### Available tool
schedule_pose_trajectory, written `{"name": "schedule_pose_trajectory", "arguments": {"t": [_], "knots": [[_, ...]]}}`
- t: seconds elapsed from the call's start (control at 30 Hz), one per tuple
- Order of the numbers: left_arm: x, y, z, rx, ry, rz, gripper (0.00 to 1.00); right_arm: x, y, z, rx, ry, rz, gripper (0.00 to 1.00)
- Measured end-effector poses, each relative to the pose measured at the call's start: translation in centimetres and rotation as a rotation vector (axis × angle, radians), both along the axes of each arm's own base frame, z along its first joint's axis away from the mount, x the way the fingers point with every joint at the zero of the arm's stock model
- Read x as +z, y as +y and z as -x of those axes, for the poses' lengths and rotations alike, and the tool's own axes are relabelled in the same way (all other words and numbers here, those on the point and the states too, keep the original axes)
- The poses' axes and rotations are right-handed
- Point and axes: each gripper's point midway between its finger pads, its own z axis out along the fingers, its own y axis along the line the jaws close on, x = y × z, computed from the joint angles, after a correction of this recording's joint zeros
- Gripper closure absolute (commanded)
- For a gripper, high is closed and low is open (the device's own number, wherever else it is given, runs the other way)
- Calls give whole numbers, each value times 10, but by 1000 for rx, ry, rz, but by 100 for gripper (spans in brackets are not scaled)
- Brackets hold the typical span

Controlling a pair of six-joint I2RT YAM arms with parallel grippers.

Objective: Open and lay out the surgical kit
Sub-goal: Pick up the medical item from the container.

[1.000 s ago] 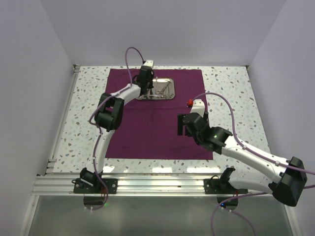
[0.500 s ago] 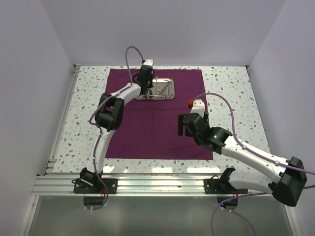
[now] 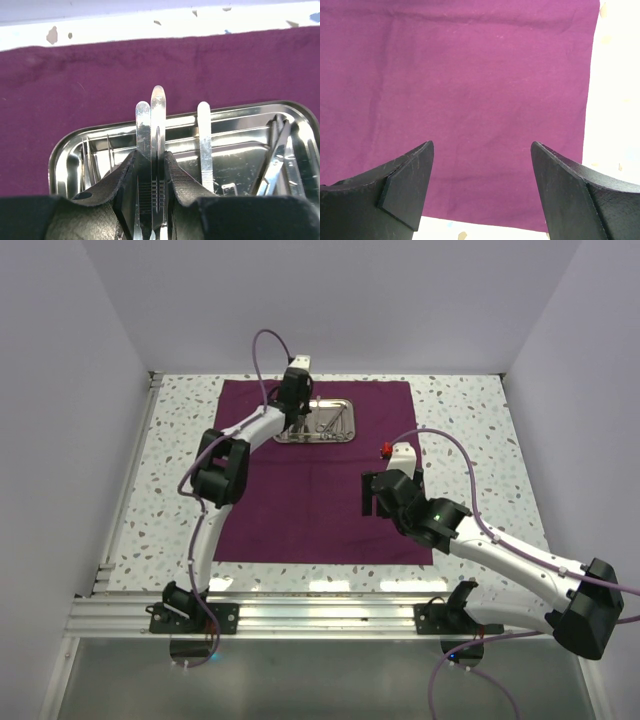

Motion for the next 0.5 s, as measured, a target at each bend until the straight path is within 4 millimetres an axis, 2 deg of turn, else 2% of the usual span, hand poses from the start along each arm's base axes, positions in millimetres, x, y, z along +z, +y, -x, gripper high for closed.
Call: {"name": "schedule_pose_trajectory", "arguments": {"t": [0.27,0.37,0.43,0.5], "knots": [[55,-4,-3,-8,-81,42,100,-2,1,-1,0,3,5,18],[64,-5,-4,-12,-99,52,87,-4,1,-1,0,8,10,18],[64,-6,-5,-17,-99,56,73,-4,1,-1,0,7,9,18],[59,-8,-6,-21,-97,58,68,-4,1,-1,0,7,9,18]]}}
